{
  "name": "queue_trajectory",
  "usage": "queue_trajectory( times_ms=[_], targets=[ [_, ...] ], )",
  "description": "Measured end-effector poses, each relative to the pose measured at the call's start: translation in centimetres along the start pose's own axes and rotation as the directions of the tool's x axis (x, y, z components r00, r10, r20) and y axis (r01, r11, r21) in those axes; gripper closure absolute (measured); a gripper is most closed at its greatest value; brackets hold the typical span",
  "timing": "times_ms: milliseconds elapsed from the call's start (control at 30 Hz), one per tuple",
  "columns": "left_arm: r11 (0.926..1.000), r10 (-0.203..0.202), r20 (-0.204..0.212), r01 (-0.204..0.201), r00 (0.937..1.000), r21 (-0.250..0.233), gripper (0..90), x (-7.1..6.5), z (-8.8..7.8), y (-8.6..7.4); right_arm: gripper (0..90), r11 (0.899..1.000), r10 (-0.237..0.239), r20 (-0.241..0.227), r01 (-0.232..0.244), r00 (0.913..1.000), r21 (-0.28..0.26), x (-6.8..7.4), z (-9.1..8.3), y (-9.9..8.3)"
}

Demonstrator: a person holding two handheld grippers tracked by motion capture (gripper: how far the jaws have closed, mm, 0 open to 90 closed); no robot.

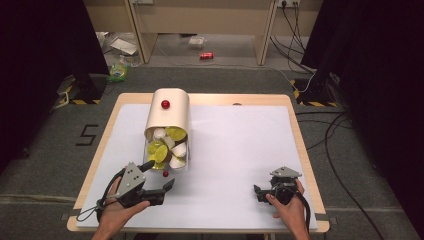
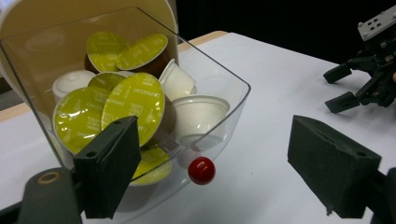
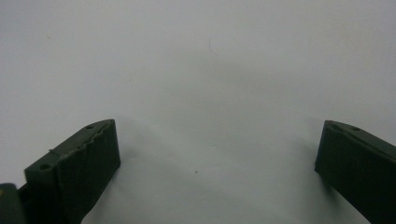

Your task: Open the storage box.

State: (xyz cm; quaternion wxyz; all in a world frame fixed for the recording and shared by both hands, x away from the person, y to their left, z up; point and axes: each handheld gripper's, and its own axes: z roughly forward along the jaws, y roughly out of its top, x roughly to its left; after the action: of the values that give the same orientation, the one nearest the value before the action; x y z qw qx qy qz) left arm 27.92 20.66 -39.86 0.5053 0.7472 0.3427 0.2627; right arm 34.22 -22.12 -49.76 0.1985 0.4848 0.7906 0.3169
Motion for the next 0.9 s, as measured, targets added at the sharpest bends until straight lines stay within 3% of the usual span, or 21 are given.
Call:
queue_trajectory(
  times_ms=[467, 900],
  targets=[
    [0.9998, -0.008, -0.025, 0.008, 0.9997, -0.018, 16.9, 0.8, 0.5, 0.7, 0.3, 1.0, 0.0, 0.0, 0.0, 1.0, 0.0, 0.0, 0.0, 0.0],
    [0.9985, -0.045, -0.029, 0.044, 0.9986, -0.031, 17.1, 1.9, 1.4, 1.4, 0.3, 1.0, 0.0, 0.0, 0.0, 1.0, 0.0, 0.0, 0.0, 0.0]
  ],
)
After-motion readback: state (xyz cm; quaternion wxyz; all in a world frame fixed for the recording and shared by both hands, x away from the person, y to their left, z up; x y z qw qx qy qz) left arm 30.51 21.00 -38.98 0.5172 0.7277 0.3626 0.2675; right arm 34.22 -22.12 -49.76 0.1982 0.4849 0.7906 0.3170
